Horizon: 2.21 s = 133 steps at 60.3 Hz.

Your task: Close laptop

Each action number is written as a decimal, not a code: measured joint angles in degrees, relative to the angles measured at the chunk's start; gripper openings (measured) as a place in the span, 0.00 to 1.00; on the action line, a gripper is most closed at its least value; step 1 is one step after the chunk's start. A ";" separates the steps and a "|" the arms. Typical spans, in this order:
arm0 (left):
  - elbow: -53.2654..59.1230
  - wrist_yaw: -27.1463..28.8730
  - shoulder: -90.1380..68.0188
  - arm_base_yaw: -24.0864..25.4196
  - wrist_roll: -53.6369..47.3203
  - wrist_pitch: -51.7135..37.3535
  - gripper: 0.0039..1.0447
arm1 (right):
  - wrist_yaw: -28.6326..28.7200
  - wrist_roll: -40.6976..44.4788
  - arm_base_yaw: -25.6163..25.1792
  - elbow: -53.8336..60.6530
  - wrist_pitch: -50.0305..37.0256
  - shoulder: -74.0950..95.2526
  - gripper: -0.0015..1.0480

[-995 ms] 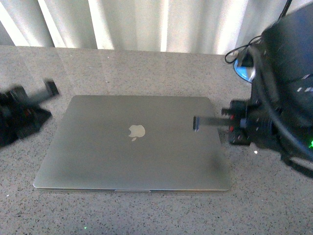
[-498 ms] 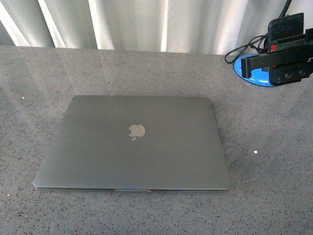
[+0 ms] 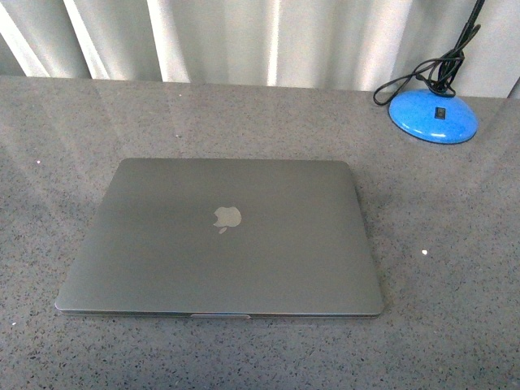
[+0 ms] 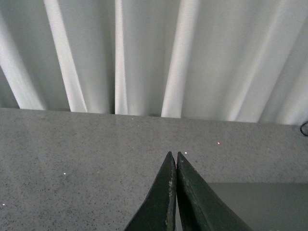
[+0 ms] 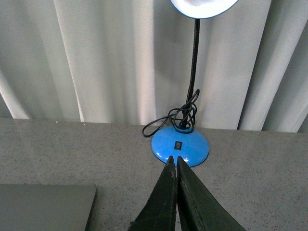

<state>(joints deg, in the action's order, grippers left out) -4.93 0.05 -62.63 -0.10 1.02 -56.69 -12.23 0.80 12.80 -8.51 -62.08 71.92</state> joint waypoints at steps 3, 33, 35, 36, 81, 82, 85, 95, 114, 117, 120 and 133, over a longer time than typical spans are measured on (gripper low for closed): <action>0.74 0.00 2.38 0.04 -0.09 1.62 0.03 | 1.14 0.00 -0.90 1.07 1.27 -2.56 0.01; 3.85 -0.07 25.31 0.04 -0.57 20.28 0.03 | 11.50 -0.15 -10.67 7.13 19.80 -27.63 0.01; 3.85 -0.09 26.93 0.04 -0.57 21.70 0.03 | 11.82 -0.17 -11.50 7.15 20.92 -29.00 0.01; 3.85 -0.07 27.47 0.04 -0.57 22.23 0.03 | 11.80 -0.17 -11.98 7.19 21.68 -29.94 0.01; 3.87 -0.04 49.35 0.04 -0.57 43.19 0.03 | 12.13 -0.20 -12.66 7.39 45.77 -55.82 0.01; 3.87 -0.04 49.75 0.04 -0.57 43.58 0.03 | 12.13 -0.22 -12.66 7.39 45.97 -56.02 0.01; 3.87 -0.04 50.60 0.04 -0.57 44.44 0.03 | 12.15 -0.20 -12.66 7.39 47.08 -57.16 0.01; 3.87 -0.04 52.96 0.04 -0.57 46.80 0.03 | 12.15 -0.22 -12.66 7.39 49.86 -59.91 0.01; 3.87 -0.04 62.40 0.04 -0.59 56.61 0.03 | 12.13 -0.55 -12.66 7.34 61.75 -71.49 0.01; 3.87 -0.04 62.51 0.04 -0.59 56.61 0.03 | 12.13 -0.61 -12.66 7.34 61.86 -71.63 0.01; 3.87 -0.07 62.47 0.04 -0.52 56.65 0.04 | 12.13 -0.61 -12.66 7.34 61.94 -71.63 0.01; 3.87 -0.07 62.47 0.04 -0.59 56.65 0.40 | 12.11 -0.63 -12.66 7.34 61.94 -71.67 0.33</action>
<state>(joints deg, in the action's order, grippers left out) -1.06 -0.01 -0.16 -0.05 0.43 -0.03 -0.12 0.16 0.14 -1.17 -0.14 0.25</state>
